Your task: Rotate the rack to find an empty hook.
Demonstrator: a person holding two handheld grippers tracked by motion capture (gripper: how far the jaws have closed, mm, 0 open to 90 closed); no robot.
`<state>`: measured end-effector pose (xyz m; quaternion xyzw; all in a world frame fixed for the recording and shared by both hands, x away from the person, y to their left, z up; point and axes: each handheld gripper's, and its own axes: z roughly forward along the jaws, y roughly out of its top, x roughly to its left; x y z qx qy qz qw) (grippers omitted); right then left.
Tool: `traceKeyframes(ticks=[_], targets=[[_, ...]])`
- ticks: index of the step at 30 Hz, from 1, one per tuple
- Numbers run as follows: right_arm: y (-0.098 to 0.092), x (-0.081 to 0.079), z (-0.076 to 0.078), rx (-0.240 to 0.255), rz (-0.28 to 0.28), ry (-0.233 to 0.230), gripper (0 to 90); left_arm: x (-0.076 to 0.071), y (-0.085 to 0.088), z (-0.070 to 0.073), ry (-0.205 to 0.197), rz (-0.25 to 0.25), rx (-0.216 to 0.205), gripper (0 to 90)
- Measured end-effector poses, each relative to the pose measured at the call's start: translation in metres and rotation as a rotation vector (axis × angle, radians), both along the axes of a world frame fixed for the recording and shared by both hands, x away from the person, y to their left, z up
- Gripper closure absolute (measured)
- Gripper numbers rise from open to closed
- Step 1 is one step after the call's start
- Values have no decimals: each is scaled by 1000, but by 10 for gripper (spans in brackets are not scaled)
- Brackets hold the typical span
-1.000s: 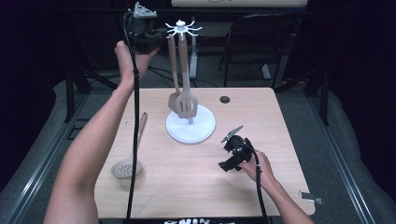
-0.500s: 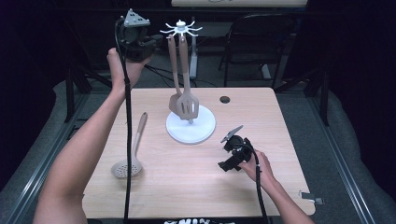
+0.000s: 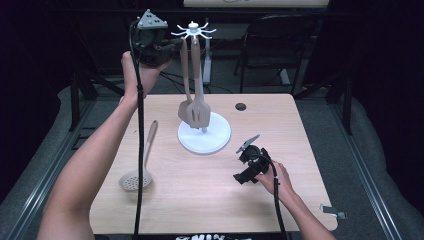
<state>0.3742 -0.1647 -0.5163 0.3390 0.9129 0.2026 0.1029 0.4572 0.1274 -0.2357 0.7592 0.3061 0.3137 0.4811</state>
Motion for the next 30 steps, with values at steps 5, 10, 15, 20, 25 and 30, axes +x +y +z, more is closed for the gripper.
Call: traceKeyframes(ticks=[5,10,15,20,25,30], targets=[[-1,0,0,3,-3,-2,82,3,0,0,-7,18,-5,900],[0,0,-1,18,-1,0,82,7,1,1,-6,39,-1,900],[0,0,-1,7,3,1,82,12,1,2,-2,56,-2,900],[0,0,-2,6,2,5,82,17,3,2,0,79,0,900],[0,0,-2,13,4,3,82,21,7,2,3,94,-4,900],[0,0,-1,0,3,11,83,14,10,1,-3,83,-11,899]])
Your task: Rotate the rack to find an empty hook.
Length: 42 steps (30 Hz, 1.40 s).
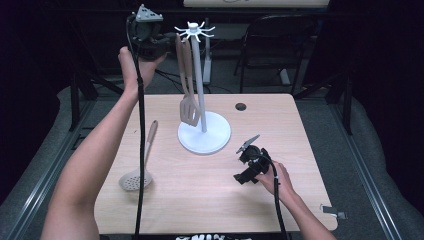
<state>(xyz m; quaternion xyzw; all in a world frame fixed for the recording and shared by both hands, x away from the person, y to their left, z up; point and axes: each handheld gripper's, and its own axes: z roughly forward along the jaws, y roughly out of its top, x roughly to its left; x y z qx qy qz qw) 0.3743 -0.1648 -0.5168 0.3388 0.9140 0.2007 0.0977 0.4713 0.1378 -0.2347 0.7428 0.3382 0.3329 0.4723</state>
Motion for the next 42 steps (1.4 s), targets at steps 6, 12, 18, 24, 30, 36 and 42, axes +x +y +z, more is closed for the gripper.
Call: traceKeyframes(ticks=[6,12,18,24,30,36,42], targets=[[1,-1,-2,21,-9,-17,83,-15,2,1,-20,-36,-14,898],[3,-1,-2,19,-9,-9,83,-22,-6,5,-24,-79,-21,898],[1,0,0,-2,8,3,83,-23,-19,7,-24,-101,22,896],[0,1,0,-3,12,0,83,-18,-20,6,-24,-81,44,897],[0,0,0,1,5,-9,84,-11,-16,4,-18,-45,56,897],[-1,1,1,-13,20,0,84,-4,-10,3,-7,-18,46,896],[1,-1,-2,17,-5,-11,84,2,-5,2,6,-2,35,897]])
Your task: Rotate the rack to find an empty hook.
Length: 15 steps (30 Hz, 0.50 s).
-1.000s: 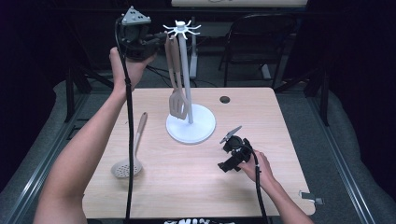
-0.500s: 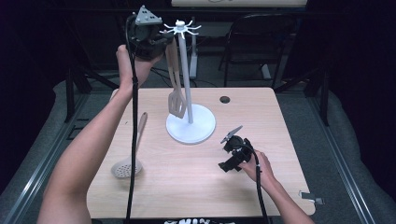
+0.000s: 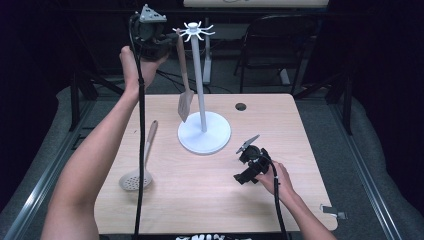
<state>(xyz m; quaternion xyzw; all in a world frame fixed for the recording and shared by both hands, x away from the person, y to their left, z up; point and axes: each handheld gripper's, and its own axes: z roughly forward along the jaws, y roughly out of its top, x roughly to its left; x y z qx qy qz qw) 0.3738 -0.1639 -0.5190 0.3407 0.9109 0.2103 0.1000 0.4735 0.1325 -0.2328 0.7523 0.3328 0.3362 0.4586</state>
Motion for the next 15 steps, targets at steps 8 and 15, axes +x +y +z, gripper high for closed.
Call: traceKeyframes(ticks=[8,15], targets=[[0,-1,0,-5,-7,-2,84,2,5,-2,9,1,-29,880],[0,-1,1,1,-5,-5,85,-4,20,-6,39,28,-36,783]])
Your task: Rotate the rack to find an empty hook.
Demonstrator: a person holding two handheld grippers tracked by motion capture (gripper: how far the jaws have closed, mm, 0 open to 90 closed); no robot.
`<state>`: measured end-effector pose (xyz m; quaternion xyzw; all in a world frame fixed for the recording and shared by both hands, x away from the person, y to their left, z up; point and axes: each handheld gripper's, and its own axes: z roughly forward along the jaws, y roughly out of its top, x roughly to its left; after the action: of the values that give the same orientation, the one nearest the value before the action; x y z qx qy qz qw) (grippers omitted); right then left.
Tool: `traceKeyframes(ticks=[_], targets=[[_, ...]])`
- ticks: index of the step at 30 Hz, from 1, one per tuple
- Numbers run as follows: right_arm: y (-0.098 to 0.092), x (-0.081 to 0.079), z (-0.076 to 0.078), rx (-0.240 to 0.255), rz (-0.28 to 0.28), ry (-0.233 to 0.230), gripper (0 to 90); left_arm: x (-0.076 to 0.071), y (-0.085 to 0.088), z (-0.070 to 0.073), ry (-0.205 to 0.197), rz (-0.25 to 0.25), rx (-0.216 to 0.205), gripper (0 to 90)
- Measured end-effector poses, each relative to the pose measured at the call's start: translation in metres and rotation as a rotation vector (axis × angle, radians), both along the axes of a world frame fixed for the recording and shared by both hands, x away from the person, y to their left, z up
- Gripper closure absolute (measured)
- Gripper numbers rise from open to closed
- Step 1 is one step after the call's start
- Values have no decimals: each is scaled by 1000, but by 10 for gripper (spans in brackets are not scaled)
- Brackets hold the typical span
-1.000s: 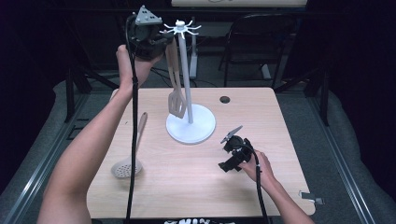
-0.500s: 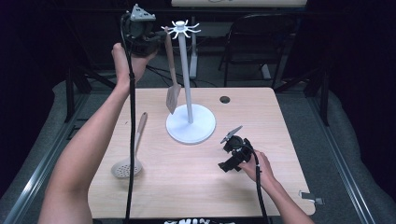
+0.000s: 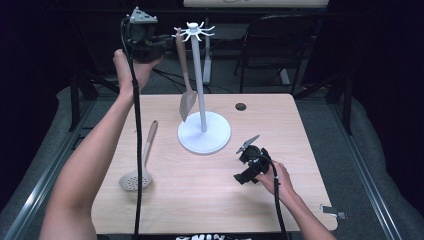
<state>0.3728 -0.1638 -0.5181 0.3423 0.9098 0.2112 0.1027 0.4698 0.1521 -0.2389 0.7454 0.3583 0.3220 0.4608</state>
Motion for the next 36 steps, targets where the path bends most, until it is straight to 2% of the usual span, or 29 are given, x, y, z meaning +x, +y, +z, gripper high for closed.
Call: traceKeyframes(ticks=[3,5,6,7,8,10,18,25,36], targets=[[0,1,2,-25,14,8,85,-1,6,-4,30,6,6,681],[0,1,2,-25,14,8,85,-1,9,-8,54,7,15,602],[1,0,0,-4,1,3,85,-1,10,-11,76,3,23,563],[1,0,0,-3,0,4,85,-1,11,-14,85,3,26,527],[1,1,1,-26,14,12,85,-1,12,-16,93,3,29,500],[1,1,1,-27,16,7,85,-1,15,-22,112,3,36,440],[1,1,0,-31,17,8,86,-3,21,-54,180,15,83,251],[3,0,0,-21,11,10,86,-5,24,-83,246,15,109,167],[2,0,0,-15,12,5,86,-12,31,-129,329,28,149,146]])
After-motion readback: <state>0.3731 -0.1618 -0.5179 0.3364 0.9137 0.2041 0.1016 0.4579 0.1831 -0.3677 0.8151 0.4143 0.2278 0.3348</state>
